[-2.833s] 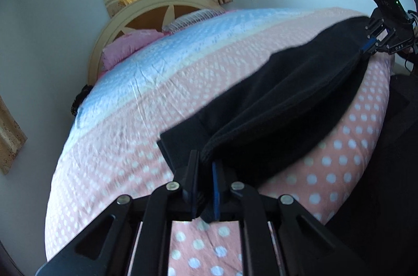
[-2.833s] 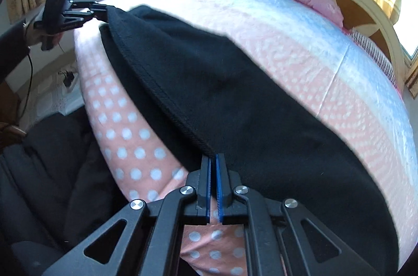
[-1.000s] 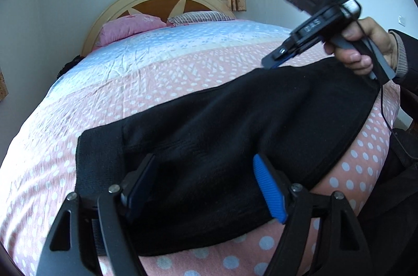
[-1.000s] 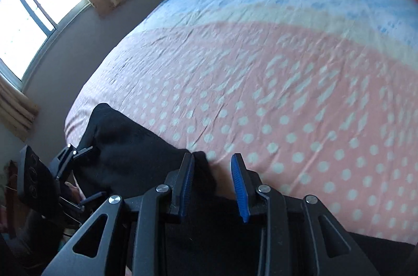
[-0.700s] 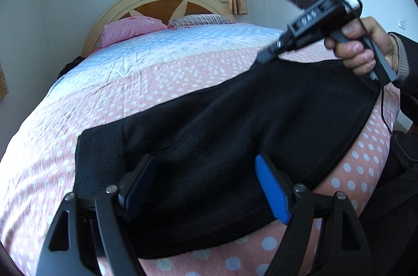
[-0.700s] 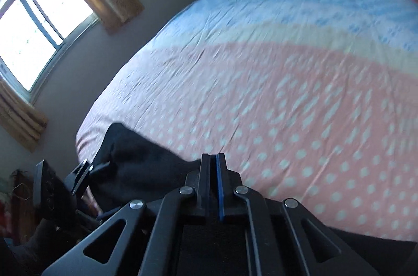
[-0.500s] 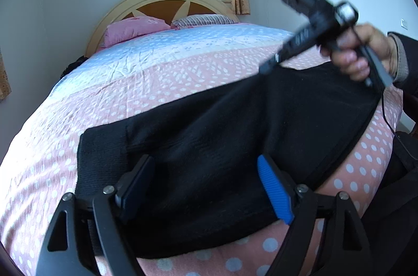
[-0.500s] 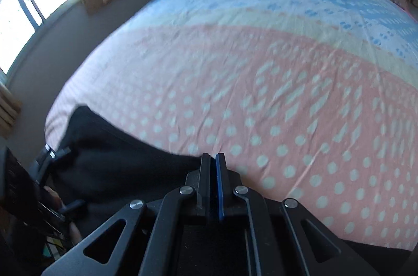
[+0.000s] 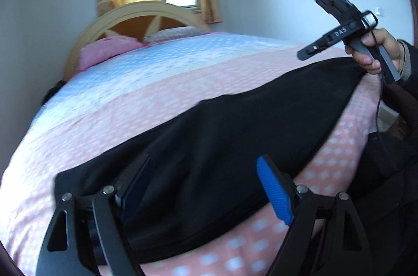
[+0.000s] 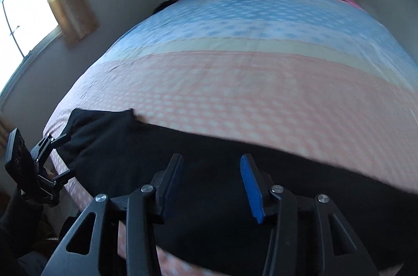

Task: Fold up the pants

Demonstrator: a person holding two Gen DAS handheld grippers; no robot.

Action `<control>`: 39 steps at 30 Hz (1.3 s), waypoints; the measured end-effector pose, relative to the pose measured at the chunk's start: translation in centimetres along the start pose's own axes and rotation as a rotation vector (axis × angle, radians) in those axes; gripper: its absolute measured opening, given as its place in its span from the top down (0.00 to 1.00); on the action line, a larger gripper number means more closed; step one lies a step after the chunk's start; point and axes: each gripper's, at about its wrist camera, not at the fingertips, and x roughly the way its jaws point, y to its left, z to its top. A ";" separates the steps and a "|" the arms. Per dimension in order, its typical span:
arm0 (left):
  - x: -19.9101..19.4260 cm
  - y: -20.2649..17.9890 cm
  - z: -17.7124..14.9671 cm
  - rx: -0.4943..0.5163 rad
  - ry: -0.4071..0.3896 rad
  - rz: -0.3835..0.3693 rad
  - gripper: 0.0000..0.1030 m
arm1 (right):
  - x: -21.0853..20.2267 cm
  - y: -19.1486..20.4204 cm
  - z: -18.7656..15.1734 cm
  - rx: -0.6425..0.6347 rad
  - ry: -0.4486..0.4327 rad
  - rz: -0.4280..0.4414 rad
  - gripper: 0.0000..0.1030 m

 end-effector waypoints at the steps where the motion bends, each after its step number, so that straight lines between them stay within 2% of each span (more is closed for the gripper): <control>1: 0.3 -0.6 0.4 0.005 -0.001 -0.025 0.18 | -1.1 -1.5 -0.9 0.031 -0.005 -0.017 0.54; 3: 1.0 -1.8 1.0 0.018 0.004 -0.070 0.18 | -3.6 -4.2 -3.1 0.086 -0.016 -0.067 0.54; 6: 2.0 -4.2 2.2 0.072 0.015 -0.130 0.18 | -5.7 -6.7 -6.6 0.103 -0.015 -0.121 0.54; 10: 2.7 -7.6 3.5 0.158 0.027 -0.190 0.22 | -6.4 -8.5 -9.6 0.196 0.017 -0.105 0.54; 16: 4.6 -10.5 5.0 0.199 0.043 -0.279 0.31 | -6.9 -11.2 -11.3 0.326 -0.010 -0.133 0.54; 21: 6.1 -13.0 5.8 0.245 0.063 -0.319 0.31 | -6.5 -13.0 -11.4 0.400 -0.037 -0.105 0.56; 23: 6.5 -13.4 6.0 0.253 0.073 -0.327 0.32 | -6.3 -13.5 -11.3 0.425 -0.058 -0.081 0.63; 25: 7.1 -13.8 6.2 0.262 0.091 -0.333 0.38 | -5.7 -13.9 -11.1 0.452 -0.060 -0.072 0.67; 27: 7.6 -14.2 6.3 0.271 0.106 -0.342 0.42 | -5.5 -14.1 -11.2 0.459 -0.071 -0.076 0.74; 29: 7.8 -14.5 6.3 0.288 0.126 -0.349 0.56 | -5.6 -14.2 -11.3 0.459 -0.084 -0.088 0.84; 30: 7.7 -14.5 6.3 0.292 0.129 -0.358 0.61 | -5.6 -14.3 -11.4 0.460 -0.091 -0.088 0.92; 32: 7.6 -14.6 6.5 0.289 0.125 -0.369 0.74 | -5.7 -14.4 -11.6 0.460 -0.096 -0.080 0.94; 34: 7.7 -14.8 6.8 0.282 0.129 -0.392 0.81 | -5.7 -14.2 -11.6 0.446 -0.098 -0.085 0.95; 39: 7.0 -14.6 7.2 0.276 0.119 -0.403 0.92 | -6.5 -13.8 -11.6 0.425 -0.111 -0.093 0.96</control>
